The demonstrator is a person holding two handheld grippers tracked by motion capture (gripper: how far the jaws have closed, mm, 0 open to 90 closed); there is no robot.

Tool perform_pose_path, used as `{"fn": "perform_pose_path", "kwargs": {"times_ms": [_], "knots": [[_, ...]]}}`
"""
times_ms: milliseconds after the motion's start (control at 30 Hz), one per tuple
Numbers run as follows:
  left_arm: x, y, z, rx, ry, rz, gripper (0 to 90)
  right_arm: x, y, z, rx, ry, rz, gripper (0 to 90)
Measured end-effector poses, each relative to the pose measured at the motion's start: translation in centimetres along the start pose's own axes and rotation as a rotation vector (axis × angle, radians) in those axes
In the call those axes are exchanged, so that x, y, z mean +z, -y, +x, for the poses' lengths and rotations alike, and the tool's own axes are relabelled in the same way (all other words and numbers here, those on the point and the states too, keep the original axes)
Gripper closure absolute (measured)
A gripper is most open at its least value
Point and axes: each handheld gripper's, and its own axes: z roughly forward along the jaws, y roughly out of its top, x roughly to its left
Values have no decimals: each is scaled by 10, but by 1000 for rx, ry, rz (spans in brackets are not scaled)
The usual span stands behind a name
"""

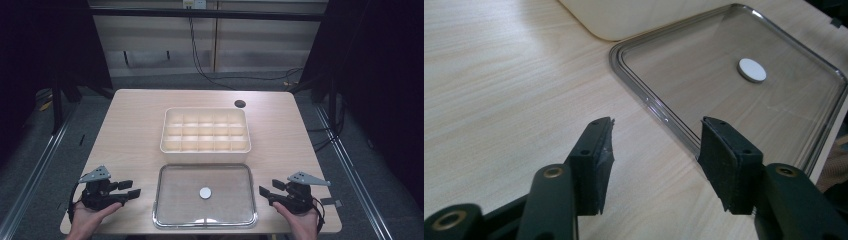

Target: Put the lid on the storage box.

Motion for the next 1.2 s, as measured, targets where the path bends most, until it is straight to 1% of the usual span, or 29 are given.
{"fn": "perform_pose_path", "kwargs": {"times_ms": [67, 100, 133, 167, 200, 233, 267, 300, 333, 367, 400, 433, 467, 533, 600, 633, 700, 733, 767, 800, 833, 900, 933, 967, 1000, 1033, 1067, 1133, 1200], "knots": [[0, -1, -2, 1, 2, 1, 441, -2, -2, 1, 1, -8, -7, 424], [0, -2, -6, 15, 7, 2, 441, -2, -4, 2, -1, -8, -6, 424], [0, -4, -8, 19, 8, 3, 441, -2, -5, 2, 1, -10, -5, 424], [0, -5, -9, 15, 3, 0, 439, -2, -6, 2, 1, -15, 1, 426], [0, -7, -10, 18, 9, -6, 437, -1, -8, 2, 4, -17, 9, 432], [0, -9, -11, 15, 4, -9, 438, 0, -11, 2, -3, -24, 17, 444], [2, -12, -11, 15, -6, -11, 441, 1, -13, 2, -4, -24, 19, 447], [3, -14, -11, 14, -2, -16, 455, 3, -16, 2, -4, -33, 22, 449], [4, -17, -11, 18, -3, -10, 461, 4, -18, 1, 0, -37, 18, 460], [5, -21, -10, 35, 11, -5, 480, 4, -20, 2, -1, -32, 0, 464], [4, -25, -9, 44, 29, -13, 504, 5, -22, 2, 2, -48, -17, 472], [4, -28, -8, 53, 30, -15, 519, 8, -24, 2, 6, -50, -31, 471], [4, -31, -6, 45, 33, -21, 536, 10, -24, 2, 6, -46, -29, 471], [5, -37, -3, 36, 39, -27, 545, 17, -26, 3, 1, -50, -3, 471], [7, -44, -2, 43, 27, -22, 547, 24, -30, 4, -6, -52, 18, 471], [8, -48, -2, 44, 19, -20, 546, 27, -33, 5, -10, -58, 22, 471], [12, -55, 0, 31, 15, -8, 543, 32, -40, 8, -19, -66, 25, 471], [15, -57, -1, 39, 7, -1, 545, 34, -43, 9, -25, -67, 29, 471], [19, -57, -1, 40, 5, 3, 561, 36, -46, 9, -31, -61, 26, 471], [23, -56, -1, 45, 3, 10, 582, 38, -48, 9, -25, -57, 25, 464], [28, -54, 0, 37, 12, 19, 591, 42, -48, 7, -20, -59, 30, 451], [39, -45, 2, 17, 15, 35, 582, 52, -44, 5, -1, -51, 27, 445], [42, -43, 2, 7, 22, 45, 582, 56, -42, 4, 2, -56, 40, 445], [45, -40, 3, 23, 13, 68, 583, 59, -41, 4, -5, -54, 57, 446], [46, -38, 4, 27, 7, 75, 582, 62, -40, 4, -23, -41, 81, 451], [47, -36, 5, 16, 13, 70, 582, 62, -39, 4, -26, -42, 79, 466], [47, -34, 6, 4, 23, 68, 579, 62, -39, 1, -14, -50, 77, 477], [48, -32, 5, 11, 25, 82, 576, 63, -36, -2, -5, -49, 74, 490], [50, -29, 5, 7, 42, 95, 574, 64, -33, -5, 2, -49, 93, 518]]}}
